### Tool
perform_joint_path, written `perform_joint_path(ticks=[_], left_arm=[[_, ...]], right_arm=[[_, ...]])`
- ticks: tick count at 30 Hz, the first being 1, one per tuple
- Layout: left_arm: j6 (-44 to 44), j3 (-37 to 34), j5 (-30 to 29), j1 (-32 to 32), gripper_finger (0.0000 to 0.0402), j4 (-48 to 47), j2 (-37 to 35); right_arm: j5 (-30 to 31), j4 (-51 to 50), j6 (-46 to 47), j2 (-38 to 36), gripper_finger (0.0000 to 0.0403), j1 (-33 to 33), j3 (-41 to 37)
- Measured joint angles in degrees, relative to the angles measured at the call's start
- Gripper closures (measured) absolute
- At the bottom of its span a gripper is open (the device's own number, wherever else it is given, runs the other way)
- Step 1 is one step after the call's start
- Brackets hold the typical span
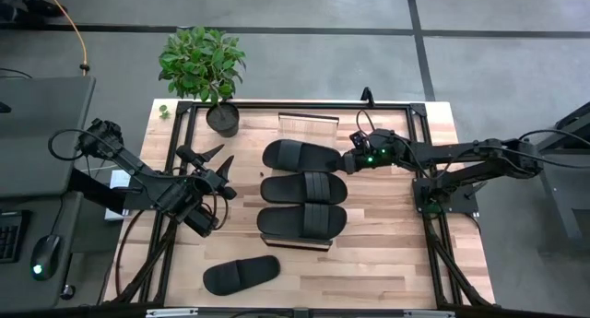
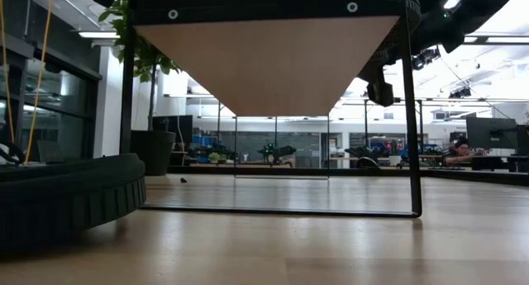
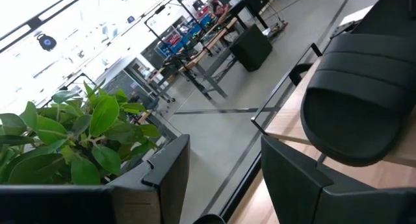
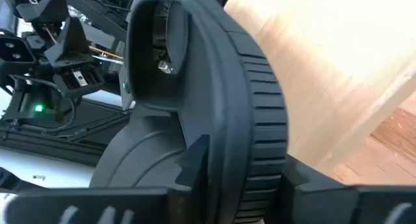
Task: Pick and place slides into the shelf
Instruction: Put the black slide on the shelf
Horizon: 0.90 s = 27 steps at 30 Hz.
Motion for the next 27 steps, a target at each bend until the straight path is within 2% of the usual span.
perform_joint_path(ticks=[19, 27], left_arm=[[-0.02, 0.00, 0.02, 0.00, 0.0229, 0.07, 0.00], [-0.02, 0.00, 0.02, 0.00, 0.0229, 0.22, 0.00]], right_arm=[[1.02, -4.42, -1.94, -0.11, 0.0175, -0.04, 0.00], [-1.85, -5.06, -2.69, -0.51, 0.0153, -1.48, 0.02]])
